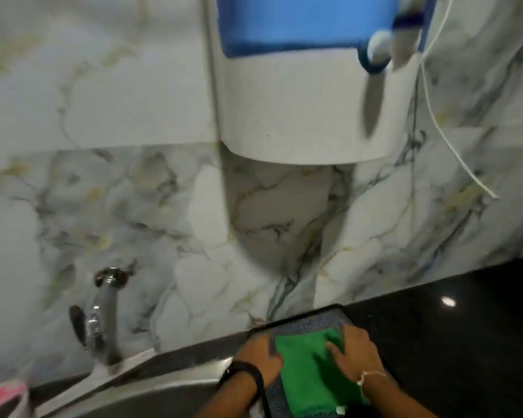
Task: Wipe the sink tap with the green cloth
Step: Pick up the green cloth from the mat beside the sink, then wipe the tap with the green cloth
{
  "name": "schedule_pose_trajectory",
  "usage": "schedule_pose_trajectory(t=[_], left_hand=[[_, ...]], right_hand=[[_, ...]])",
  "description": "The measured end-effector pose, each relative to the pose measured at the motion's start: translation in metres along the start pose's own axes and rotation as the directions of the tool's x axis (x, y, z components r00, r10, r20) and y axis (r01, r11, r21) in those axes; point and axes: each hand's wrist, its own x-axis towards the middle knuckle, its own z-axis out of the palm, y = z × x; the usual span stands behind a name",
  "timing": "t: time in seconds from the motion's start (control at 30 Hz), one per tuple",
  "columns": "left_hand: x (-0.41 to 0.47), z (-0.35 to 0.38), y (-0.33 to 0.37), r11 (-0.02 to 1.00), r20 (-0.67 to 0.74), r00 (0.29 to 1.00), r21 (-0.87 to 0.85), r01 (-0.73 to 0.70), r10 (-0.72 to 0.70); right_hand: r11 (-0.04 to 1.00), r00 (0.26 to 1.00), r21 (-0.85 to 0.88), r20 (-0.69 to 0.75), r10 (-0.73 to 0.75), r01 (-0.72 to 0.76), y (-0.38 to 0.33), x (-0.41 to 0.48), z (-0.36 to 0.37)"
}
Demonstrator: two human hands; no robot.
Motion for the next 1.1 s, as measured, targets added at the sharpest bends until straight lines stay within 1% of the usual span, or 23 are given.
schedule_pose_trajectory(t=[0.07,0.13,0.17,0.27,0.33,0.4,0.47,0.53,0.6,0.63,0.67,0.73,0.77,0.8,0.83,0.87,0.9,0.93,0.97,1.0,1.03,1.07,1.1], left_hand=[[0.034,0.045,-0.001,0.996,0.078,0.995,-0.05,0.074,-0.07],[0.053,0.071,-0.005,0.989,0.145,0.983,-0.077,0.123,-0.111],[0.068,0.085,-0.007,0.983,0.178,0.976,-0.11,0.144,-0.123],[0.104,0.109,-0.013,0.92,0.19,0.935,-0.205,0.335,-0.299],[0.12,0.119,-0.017,0.876,0.194,0.904,-0.239,0.42,-0.38],[0.131,0.125,-0.022,0.863,0.189,0.891,-0.233,0.448,-0.412],[0.136,0.127,-0.026,0.864,0.198,0.889,-0.222,0.451,-0.414],[0.136,0.129,-0.029,0.862,0.205,0.894,-0.249,0.442,-0.399],[0.131,0.125,-0.026,0.855,0.218,0.904,-0.302,0.422,-0.369],[0.127,0.123,-0.024,0.851,0.224,0.91,-0.33,0.408,-0.349],[0.122,0.118,-0.024,0.841,0.23,0.919,-0.376,0.389,-0.322],[0.105,0.102,-0.025,0.812,0.204,0.943,-0.482,0.331,-0.263],[0.094,0.092,-0.028,0.819,0.174,0.956,-0.493,0.293,-0.237],[0.083,0.081,-0.033,0.824,0.135,0.968,-0.508,0.251,-0.212],[0.07,0.067,-0.038,0.842,0.08,0.976,-0.495,0.214,-0.202],[0.056,0.047,-0.043,0.866,-0.002,0.983,-0.473,0.163,-0.186],[0.042,0.021,-0.052,0.899,-0.107,0.984,-0.43,0.081,-0.14],[0.028,-0.009,-0.063,0.932,-0.218,0.974,-0.363,-0.021,-0.062],[0.015,-0.043,-0.072,0.951,-0.314,0.949,-0.283,-0.128,0.034],[0.001,-0.082,-0.081,0.957,-0.417,0.899,-0.183,-0.225,0.132],[-0.01,-0.123,-0.091,0.951,-0.532,0.813,-0.044,-0.305,0.236],[-0.022,-0.166,-0.103,0.924,-0.632,0.689,0.129,-0.359,0.356],[-0.03,-0.207,-0.114,0.88,-0.682,0.563,0.297,-0.37,0.467]], right_hand=[[0.978,0.981,0.088,0.055,0.184,-0.188,0.034,0.019,0.024],[0.94,0.948,0.143,0.126,0.294,-0.31,0.051,0.029,0.042],[0.924,0.937,0.169,0.144,0.32,-0.342,0.06,0.038,0.056],[0.899,0.907,0.175,0.213,0.364,-0.402,0.064,0.061,0.074],[0.873,0.892,0.228,0.252,0.375,-0.432,0.064,0.077,0.083],[0.83,0.87,0.289,0.293,0.398,-0.477,0.057,0.09,0.092],[0.768,0.809,0.321,0.423,0.408,-0.555,0.05,0.095,0.092],[0.672,0.742,0.393,0.561,0.365,-0.628,0.044,0.097,0.088],[0.451,0.628,0.478,0.726,0.28,-0.754,0.044,0.086,0.08],[0.376,0.585,0.487,0.782,0.215,-0.789,0.042,0.073,0.073],[0.307,0.588,0.527,0.793,0.158,-0.793,0.045,0.059,0.068],[0.217,0.654,0.618,0.731,0.193,-0.755,0.045,0.037,0.062],[0.091,0.669,0.667,0.712,0.214,-0.739,0.033,0.028,0.06],[0.019,0.693,0.717,0.666,0.277,-0.697,0.013,0.022,0.059],[0.002,0.718,0.765,0.604,0.346,-0.645,-0.019,0.014,0.056],[0.082,0.798,0.823,0.514,0.314,-0.562,-0.055,0.002,0.053],[0.116,0.866,0.879,0.42,0.273,-0.463,-0.095,-0.011,0.047],[0.093,0.91,0.926,0.334,0.245,-0.365,-0.131,-0.024,0.044],[0.032,0.915,0.952,0.281,0.288,-0.303,-0.16,-0.032,0.039],[-0.001,0.904,0.968,0.236,0.357,-0.252,-0.184,-0.039,0.034],[-0.004,0.869,0.978,0.188,0.457,-0.209,-0.204,-0.044,0.029],[0.015,0.846,0.989,0.12,0.52,-0.149,-0.225,-0.05,0.028],[0.084,0.847,0.994,0.011,0.531,-0.066,-0.241,-0.056,0.03]])
